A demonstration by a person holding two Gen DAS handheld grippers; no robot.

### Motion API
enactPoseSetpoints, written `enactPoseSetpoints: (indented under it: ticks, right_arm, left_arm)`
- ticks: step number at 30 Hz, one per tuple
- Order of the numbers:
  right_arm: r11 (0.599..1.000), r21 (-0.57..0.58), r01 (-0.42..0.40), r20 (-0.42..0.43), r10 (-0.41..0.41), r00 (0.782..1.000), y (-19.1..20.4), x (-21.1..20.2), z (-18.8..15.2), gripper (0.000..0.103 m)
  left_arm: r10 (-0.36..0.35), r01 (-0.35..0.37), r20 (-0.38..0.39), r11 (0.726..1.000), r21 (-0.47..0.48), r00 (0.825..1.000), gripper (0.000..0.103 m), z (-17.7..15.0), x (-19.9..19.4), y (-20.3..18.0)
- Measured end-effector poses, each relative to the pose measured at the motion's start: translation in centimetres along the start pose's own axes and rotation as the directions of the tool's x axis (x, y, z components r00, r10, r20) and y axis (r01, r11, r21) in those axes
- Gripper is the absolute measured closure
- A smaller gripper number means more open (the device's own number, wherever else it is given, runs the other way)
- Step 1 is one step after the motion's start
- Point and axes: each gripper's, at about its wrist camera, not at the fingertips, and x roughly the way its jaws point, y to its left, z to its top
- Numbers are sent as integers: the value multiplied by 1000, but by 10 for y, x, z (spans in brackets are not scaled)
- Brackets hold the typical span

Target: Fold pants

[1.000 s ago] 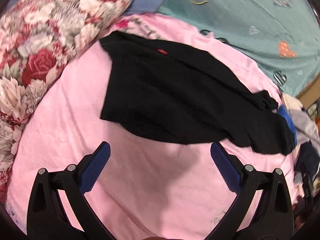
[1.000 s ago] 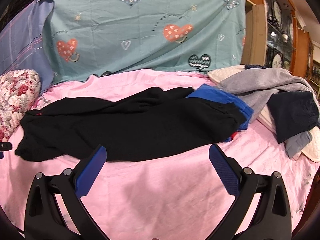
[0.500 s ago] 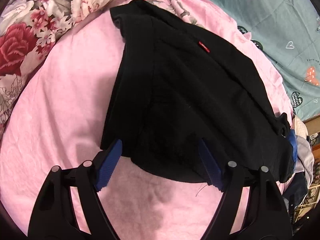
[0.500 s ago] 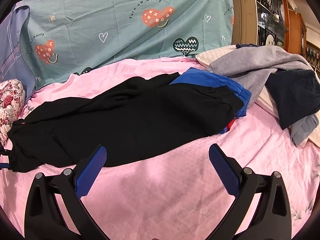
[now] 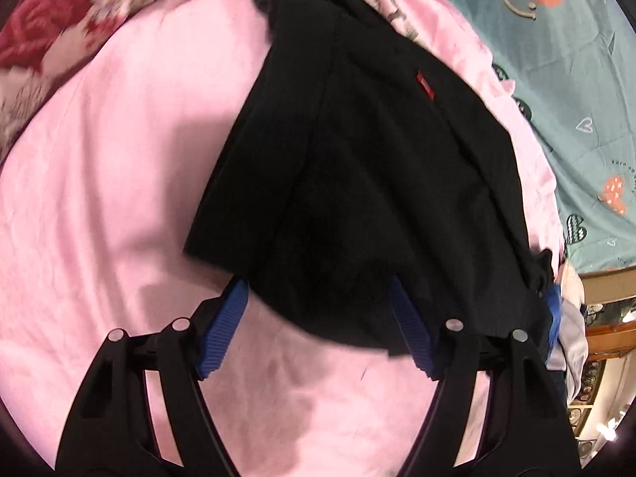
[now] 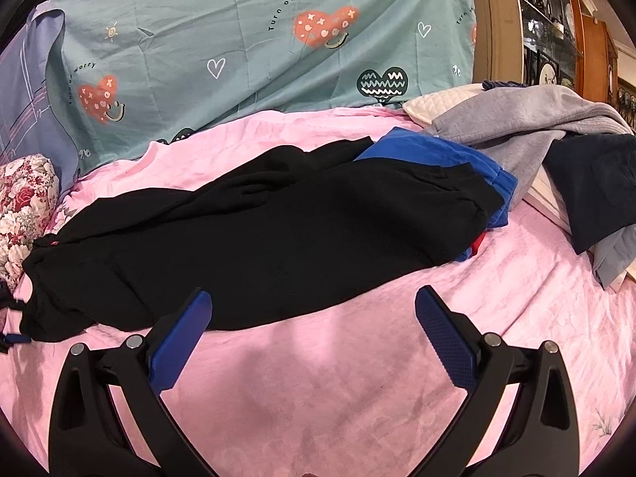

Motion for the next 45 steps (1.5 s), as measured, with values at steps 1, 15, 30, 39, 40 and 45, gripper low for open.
enactPoseSetpoints:
  ticks: [1,15,30,39,40,45]
  right_arm:
    - [1000,-5,4,1,-4,1000,0,-1,0,1]
    - [989,12,150,-117,-148,982,-83,43,41,4]
    - [906,420,63,-315,81,946,-139,125,45,41]
    - [874,486,-15,-281,172,944,-149,128,41,94]
    - [876,481,-21,-272,172,947,-149,125,41,94]
    - [900,430,-67,-196,165,967,-140,92,57,95]
  left_arm:
    - [22,-22,-1,1000,-4,1000,37,4,3,-3]
    - [107,-138,199,979,150,974,99,-17,-33,-34]
    - [94,-103,71,986,134,993,98,-12,6,-12]
    - [-20,20,-1,993,116,1000,97,-3,9,4]
    - [-22,22,1,993,116,1000,97,-3,9,3]
    - [-21,18,27,995,102,999,99,-4,1,4]
